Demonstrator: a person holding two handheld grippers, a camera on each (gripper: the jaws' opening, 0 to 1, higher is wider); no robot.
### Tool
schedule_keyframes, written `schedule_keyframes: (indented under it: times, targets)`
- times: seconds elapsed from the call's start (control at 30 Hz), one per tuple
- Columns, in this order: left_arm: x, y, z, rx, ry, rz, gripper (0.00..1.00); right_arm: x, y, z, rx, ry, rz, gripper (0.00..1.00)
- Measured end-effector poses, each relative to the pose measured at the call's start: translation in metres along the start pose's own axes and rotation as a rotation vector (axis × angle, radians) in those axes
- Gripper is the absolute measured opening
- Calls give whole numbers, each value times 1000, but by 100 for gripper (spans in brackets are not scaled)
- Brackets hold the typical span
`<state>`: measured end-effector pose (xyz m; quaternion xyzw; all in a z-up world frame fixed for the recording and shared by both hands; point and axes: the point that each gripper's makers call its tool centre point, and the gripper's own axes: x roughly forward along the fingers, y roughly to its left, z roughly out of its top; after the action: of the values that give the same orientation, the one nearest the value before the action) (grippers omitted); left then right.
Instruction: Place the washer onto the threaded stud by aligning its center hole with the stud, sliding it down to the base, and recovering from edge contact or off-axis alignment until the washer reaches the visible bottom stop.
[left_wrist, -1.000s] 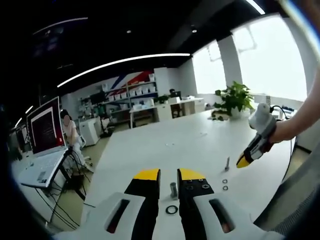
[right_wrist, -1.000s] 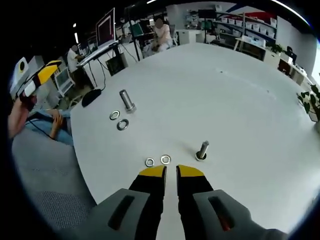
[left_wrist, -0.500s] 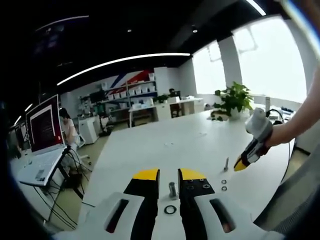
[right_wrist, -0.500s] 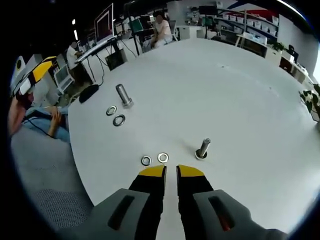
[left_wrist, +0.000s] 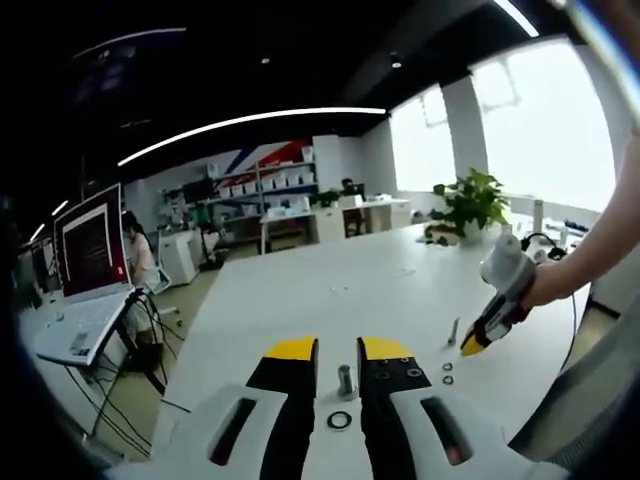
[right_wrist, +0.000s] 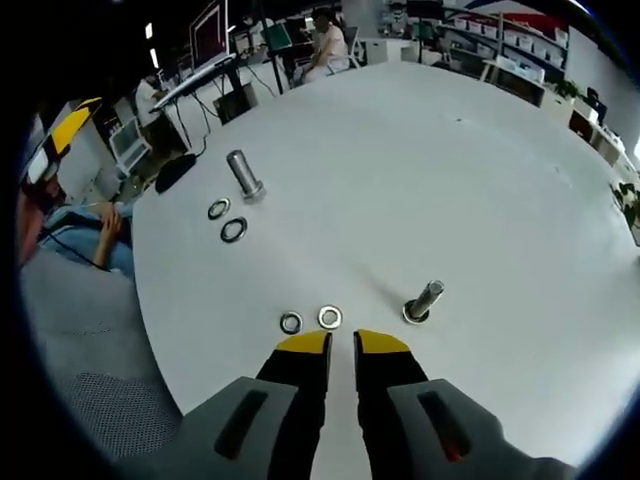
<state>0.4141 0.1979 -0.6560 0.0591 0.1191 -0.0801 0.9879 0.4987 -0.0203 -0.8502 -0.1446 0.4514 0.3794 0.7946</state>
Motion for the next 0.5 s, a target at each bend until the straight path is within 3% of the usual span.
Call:
schedule_keyframes:
  times: [0.5]
  targets:
    - [1, 1, 0, -16, 1, 0, 14, 18, 1, -3, -17, 50, 0, 12]
